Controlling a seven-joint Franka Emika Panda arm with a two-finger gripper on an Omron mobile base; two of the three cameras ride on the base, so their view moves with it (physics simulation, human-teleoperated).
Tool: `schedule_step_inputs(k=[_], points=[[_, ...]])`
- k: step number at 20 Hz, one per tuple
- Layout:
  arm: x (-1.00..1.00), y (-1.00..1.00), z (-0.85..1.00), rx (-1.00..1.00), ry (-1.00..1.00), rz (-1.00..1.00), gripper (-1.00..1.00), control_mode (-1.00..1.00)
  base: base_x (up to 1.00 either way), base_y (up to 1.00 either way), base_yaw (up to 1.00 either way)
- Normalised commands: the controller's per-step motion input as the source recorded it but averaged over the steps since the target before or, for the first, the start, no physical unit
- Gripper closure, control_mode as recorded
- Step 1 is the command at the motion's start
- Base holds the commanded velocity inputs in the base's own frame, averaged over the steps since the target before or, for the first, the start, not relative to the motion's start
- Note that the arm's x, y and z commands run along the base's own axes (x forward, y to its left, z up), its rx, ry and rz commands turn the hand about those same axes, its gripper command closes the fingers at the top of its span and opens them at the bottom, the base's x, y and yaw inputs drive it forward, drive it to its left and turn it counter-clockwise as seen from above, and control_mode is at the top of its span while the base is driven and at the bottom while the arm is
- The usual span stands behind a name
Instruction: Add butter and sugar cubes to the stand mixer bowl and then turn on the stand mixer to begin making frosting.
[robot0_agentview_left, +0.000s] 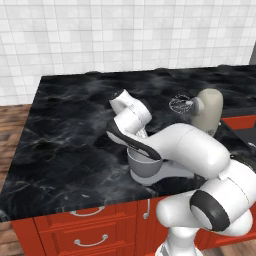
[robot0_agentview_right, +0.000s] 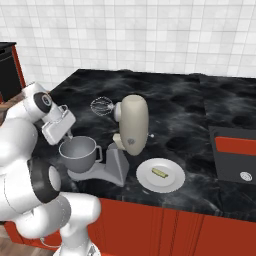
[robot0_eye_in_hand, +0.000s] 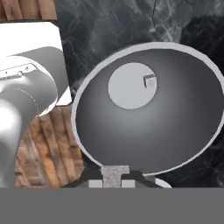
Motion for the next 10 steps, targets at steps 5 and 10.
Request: schedule_step_inputs(k=[5,10], points=[[0.35,-0.02,-0.36,0.1,0.03,0.0,1.0,-1.0,0.0,0.0,0.0],[0.26,-0.01,-0.48,0.06,0.04,0.0,1.0,-1.0,0.0,0.0,0.0]])
